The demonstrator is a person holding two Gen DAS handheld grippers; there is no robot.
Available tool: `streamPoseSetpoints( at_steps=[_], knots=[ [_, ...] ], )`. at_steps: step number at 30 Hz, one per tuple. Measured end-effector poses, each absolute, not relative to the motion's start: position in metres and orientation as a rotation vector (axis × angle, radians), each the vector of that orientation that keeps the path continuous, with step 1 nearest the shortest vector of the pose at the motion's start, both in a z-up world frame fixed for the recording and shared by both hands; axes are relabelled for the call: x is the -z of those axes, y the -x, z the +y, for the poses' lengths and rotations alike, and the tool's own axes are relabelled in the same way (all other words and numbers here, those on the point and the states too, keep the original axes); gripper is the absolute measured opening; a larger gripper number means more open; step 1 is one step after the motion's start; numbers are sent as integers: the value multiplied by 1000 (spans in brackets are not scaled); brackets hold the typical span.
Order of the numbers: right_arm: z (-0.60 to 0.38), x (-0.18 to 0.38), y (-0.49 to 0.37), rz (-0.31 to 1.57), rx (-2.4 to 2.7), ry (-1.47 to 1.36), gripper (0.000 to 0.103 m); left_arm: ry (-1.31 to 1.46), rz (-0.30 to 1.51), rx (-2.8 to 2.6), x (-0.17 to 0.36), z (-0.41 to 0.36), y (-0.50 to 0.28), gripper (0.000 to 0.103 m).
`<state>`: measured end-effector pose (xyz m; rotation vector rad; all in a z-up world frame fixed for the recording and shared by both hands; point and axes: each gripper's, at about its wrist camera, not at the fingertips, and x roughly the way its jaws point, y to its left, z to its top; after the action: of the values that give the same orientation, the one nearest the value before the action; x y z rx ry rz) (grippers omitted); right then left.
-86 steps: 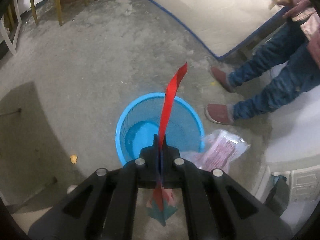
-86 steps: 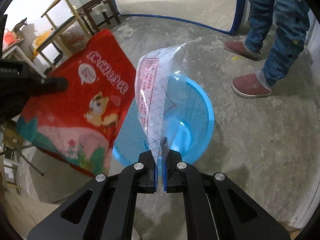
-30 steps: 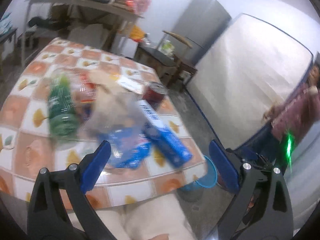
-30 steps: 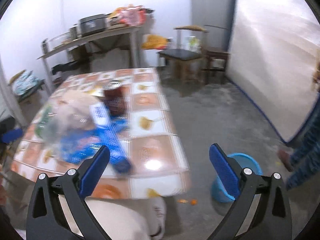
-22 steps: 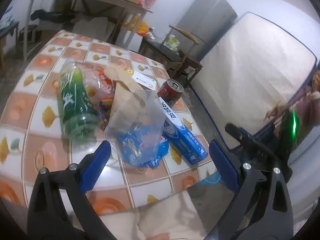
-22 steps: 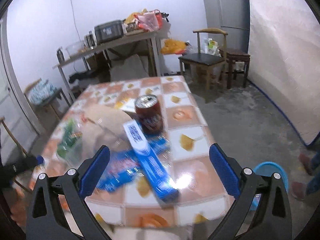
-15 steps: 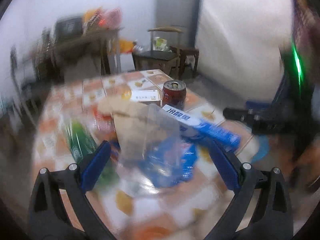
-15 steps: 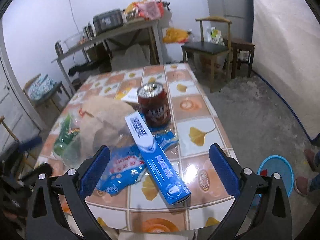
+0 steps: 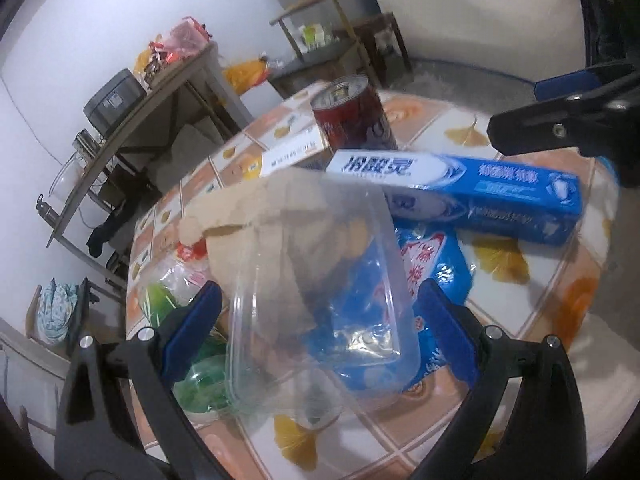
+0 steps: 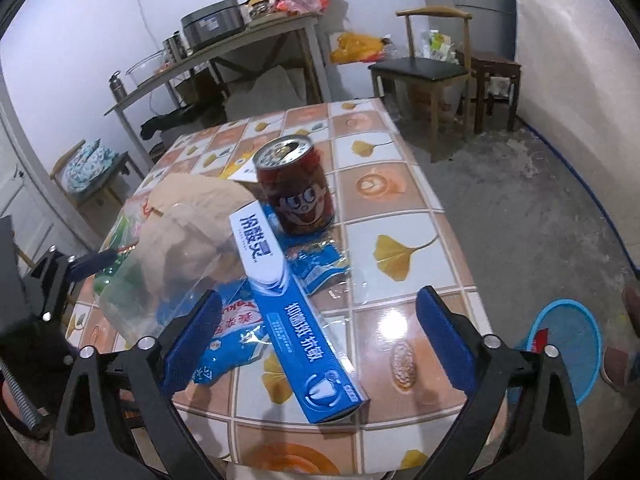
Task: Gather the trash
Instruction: 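Grasp the clear plastic box with the left tool while the right tool grasps the blue toothpaste box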
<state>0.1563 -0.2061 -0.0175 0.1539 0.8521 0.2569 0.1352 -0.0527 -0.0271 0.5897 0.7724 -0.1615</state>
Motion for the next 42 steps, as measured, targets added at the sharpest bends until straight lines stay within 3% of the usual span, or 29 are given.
streamPoseSetpoints(
  at_steps=[4,5,9,17,22,27,42],
  knots=[
    [-199,27,-165,876,-298,-139,85,-589,826,139,39,-52,-147,94],
    [-198,29,-166,880,-303,-141,79,-585,835,139,41,-51,-149,89],
    [-197,35,-172,903,-340,-169,65,-565,848,135,42,-47,-149,87],
    [-175,35,-183,917,-407,-46,64,-526,856,154,37,-46,-143,86],
    [-162,39,-191,947,-414,53,58,-510,845,163,31,-45,-139,86],
    [-157,47,-193,992,-419,93,38,-496,827,172,25,-45,-133,85],
    [-172,29,-155,993,-411,90,35,-282,876,292,4,-30,-101,85]
  ],
)
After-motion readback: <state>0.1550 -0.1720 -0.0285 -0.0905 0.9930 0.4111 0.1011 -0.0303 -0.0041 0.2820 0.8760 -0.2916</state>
